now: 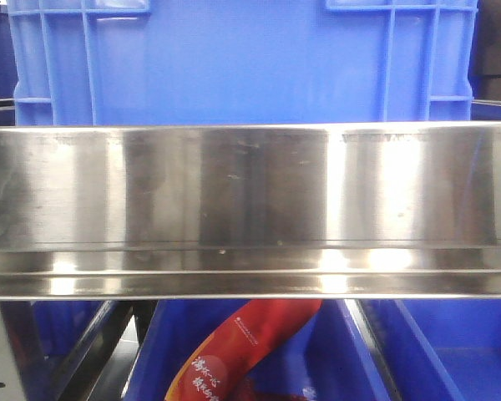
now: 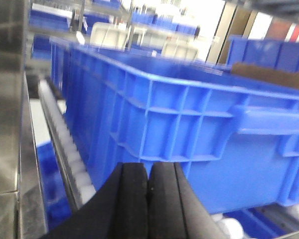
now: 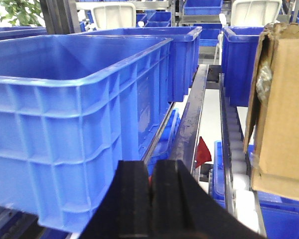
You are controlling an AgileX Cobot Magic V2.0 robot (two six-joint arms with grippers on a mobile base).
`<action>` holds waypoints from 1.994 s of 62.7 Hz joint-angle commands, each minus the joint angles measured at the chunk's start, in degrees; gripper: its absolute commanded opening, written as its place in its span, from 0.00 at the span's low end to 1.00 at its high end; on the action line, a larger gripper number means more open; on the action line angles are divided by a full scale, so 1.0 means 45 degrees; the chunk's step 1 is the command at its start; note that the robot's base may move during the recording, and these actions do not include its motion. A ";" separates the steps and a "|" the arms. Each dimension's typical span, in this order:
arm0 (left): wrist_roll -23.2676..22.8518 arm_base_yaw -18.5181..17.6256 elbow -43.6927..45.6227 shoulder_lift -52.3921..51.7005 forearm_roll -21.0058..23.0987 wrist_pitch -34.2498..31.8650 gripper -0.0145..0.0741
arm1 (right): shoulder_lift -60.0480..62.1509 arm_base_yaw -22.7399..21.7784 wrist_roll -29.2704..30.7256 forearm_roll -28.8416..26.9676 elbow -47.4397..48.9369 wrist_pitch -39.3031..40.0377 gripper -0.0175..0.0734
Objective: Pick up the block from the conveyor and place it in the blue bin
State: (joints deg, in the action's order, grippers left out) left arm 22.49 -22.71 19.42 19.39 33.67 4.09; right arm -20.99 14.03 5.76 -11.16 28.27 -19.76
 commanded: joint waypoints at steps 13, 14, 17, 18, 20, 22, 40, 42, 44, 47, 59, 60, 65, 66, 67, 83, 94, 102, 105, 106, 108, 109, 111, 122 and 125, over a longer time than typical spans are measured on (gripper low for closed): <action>-0.0044 0.0054 -0.0131 -0.1821 0.0080 -0.0562 0.04 | 0.0340 -0.0058 -0.0054 -0.0029 -0.0022 0.0002 0.01; -0.0044 0.0054 -0.0131 -0.1857 0.0080 -0.0562 0.04 | 0.0340 -0.0058 -0.0054 -0.0029 -0.0022 0.0002 0.01; -0.0044 0.0054 -0.0131 -0.1948 0.0080 -0.0562 0.04 | 0.0340 -0.0058 -0.0054 -0.0029 -0.0022 0.0002 0.01; -0.0044 0.0054 -0.0131 -0.1948 0.0080 -0.0562 0.04 | 0.0340 -0.0058 -0.0054 -0.0029 -0.0022 0.0002 0.01; -0.0044 0.0054 -0.0131 -0.1973 0.0080 -0.0562 0.04 | 0.0340 -0.0058 -0.0054 -0.0029 -0.0022 0.0002 0.01; -0.0044 0.0054 -0.0131 -0.1973 0.0080 -0.0562 0.04 | 0.0340 -0.0058 -0.0054 -0.0029 -0.0022 0.0002 0.01; -0.0044 0.0054 -0.0131 -0.1973 0.0080 -0.0562 0.04 | 0.0648 -0.0058 -0.0054 0.2092 -0.0210 0.0354 0.01; -0.0044 0.0054 -0.0131 -0.1973 0.0080 -0.0562 0.04 | 0.0804 -0.0058 -0.0054 0.2690 -0.0340 0.0387 0.01; -0.0044 0.0054 -0.0131 -0.1973 0.0080 -0.0562 0.04 | 0.0991 -0.0058 -0.0054 0.2996 -0.0473 0.0386 0.01; -0.0044 0.0054 -0.0131 -0.1973 0.0080 -0.0562 0.04 | 0.1381 -0.0058 -0.0086 0.3049 -0.0830 0.0385 0.01; -0.0044 0.0054 -0.0131 -0.1973 0.0080 -0.0562 0.04 | 0.3048 -0.0579 -0.2990 0.3050 -0.3000 0.1174 0.01; -0.0044 0.0054 -0.0131 -0.1973 0.0080 -0.0562 0.04 | 0.3223 -0.0738 -0.2990 0.3050 -0.3273 0.1340 0.01; -0.0044 0.0054 -0.0131 -0.1973 0.0080 -0.0562 0.04 | 0.3757 -0.1339 -0.2990 0.3079 -0.4142 0.1811 0.01; -0.0044 0.0054 -0.0131 -0.1973 0.0080 -0.0562 0.04 | 0.3853 -0.1461 -0.2990 0.3079 -0.4392 0.1909 0.01; -0.0044 0.0054 -0.0131 -0.1973 0.0080 -0.0562 0.04 | 0.3949 -0.1584 -0.2990 0.3079 -0.4472 0.1958 0.01; -0.0044 0.0054 -0.0131 -0.1973 0.0080 -0.0562 0.04 | 0.4664 -0.3202 -0.2069 0.3079 -0.6282 0.5057 0.01; -0.0044 0.0054 -0.0131 -0.1973 0.0080 -0.0562 0.04 | 0.4664 -0.3223 -0.1384 0.3079 -0.6282 0.4392 0.01; -0.0044 0.0054 -0.0131 -0.1973 0.0080 -0.0562 0.04 | 0.4664 -0.3223 -0.1171 0.2938 -0.6282 0.4392 0.01; -0.0044 0.0054 -0.0131 -0.1973 0.0080 -0.0562 0.04 | 0.4664 -0.3223 -0.1171 0.2592 -0.6282 0.4324 0.01; -0.0044 0.0054 -0.0131 -0.1973 0.0080 -0.0562 0.04 | 0.4664 -0.3223 -0.1171 0.2479 -0.6282 0.4286 0.01; -0.0044 0.0054 -0.0131 -0.1973 0.0080 -0.0562 0.04 | 0.4664 -0.3223 -0.1171 0.2275 -0.6282 0.4176 0.01; -0.0044 0.0054 -0.0131 -0.1973 0.0080 -0.0562 0.04 | 0.4664 -0.3223 -0.1171 0.2174 -0.6282 0.4130 0.01; -0.0044 0.0054 -0.0131 -0.1973 0.0080 -0.0562 0.04 | 0.4664 -0.3223 -0.1171 0.1998 -0.6282 0.4051 0.01; -0.0044 0.0054 -0.0131 -0.1973 0.0080 -0.0562 0.04 | 0.4664 -0.3223 -0.1171 0.1996 -0.6282 0.3899 0.01; -0.0044 0.0054 -0.0131 -0.1973 0.0080 -0.0562 0.04 | 0.4664 -0.3223 -0.1171 0.1996 -0.6282 0.3822 0.01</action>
State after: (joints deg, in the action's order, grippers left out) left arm 22.49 -22.71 18.78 10.84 33.67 2.27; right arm -0.48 -0.29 0.00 -1.67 0.15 -2.48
